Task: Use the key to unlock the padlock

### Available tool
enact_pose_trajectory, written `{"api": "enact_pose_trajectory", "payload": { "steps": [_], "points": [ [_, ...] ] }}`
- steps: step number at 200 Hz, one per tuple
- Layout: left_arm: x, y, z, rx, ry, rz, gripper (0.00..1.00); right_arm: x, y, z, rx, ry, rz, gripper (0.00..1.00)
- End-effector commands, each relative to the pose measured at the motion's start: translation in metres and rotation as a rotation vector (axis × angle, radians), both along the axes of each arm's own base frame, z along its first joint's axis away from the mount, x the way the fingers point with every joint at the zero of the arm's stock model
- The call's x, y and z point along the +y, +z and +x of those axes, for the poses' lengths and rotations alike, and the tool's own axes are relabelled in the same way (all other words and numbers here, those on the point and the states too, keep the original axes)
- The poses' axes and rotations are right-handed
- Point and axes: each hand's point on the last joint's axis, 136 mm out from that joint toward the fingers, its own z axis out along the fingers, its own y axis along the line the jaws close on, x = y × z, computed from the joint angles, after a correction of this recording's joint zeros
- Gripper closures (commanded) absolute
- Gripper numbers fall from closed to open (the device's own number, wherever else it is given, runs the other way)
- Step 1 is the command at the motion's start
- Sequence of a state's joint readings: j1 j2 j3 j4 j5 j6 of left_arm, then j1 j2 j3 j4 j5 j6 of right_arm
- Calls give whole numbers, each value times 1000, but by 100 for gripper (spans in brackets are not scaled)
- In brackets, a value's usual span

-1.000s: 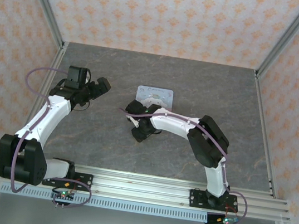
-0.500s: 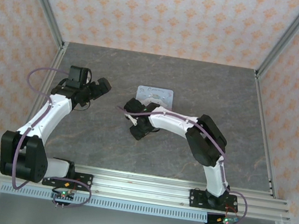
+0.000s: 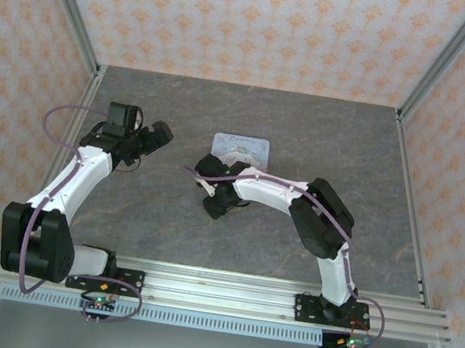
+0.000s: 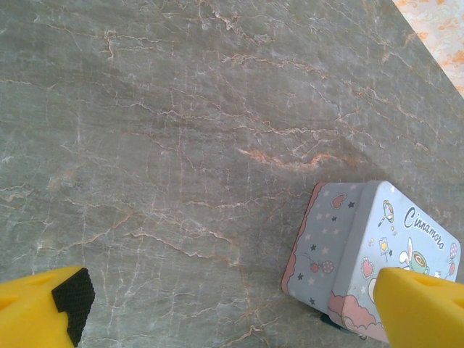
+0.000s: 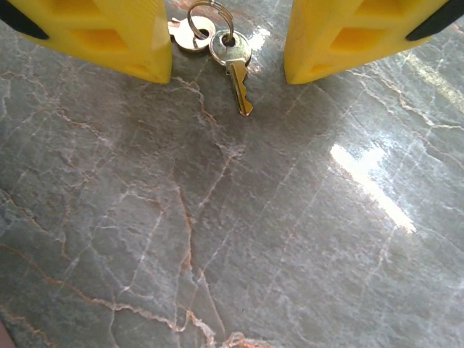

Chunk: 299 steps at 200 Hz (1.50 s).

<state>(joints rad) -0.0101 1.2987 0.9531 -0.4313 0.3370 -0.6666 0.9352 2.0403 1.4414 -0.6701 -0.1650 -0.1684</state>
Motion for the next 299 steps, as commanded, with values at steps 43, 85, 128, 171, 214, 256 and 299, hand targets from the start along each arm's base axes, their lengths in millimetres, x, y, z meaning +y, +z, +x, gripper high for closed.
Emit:
{"api": "enact_pose_trajectory", "payload": {
  "steps": [43,85,128,171,214,256,299],
  "points": [
    [1,8,6,-24,17,-26,0,-28,-14,-18,55,-14,-72,59],
    [1,9,6,-26,17,-26,0,-34,-13,-20,59,-25,-63,59],
    [0,12,7,-31,19,-34,0,-37,-11,-19,68,-36,-49,62],
    [-1,14,8,-34,21,-43,0,-38,-13,-20,75,-37,-47,71],
    [-2,11,8,-33,24,-55,0,-36,-23,-24,90,-60,-21,88],
    [-6,5,5,-30,12,-79,0,-33,-13,-16,89,-131,69,100],
    [-18,-5,2,-37,-9,-148,0,-30,10,-7,79,-183,171,100]
  ]
}}
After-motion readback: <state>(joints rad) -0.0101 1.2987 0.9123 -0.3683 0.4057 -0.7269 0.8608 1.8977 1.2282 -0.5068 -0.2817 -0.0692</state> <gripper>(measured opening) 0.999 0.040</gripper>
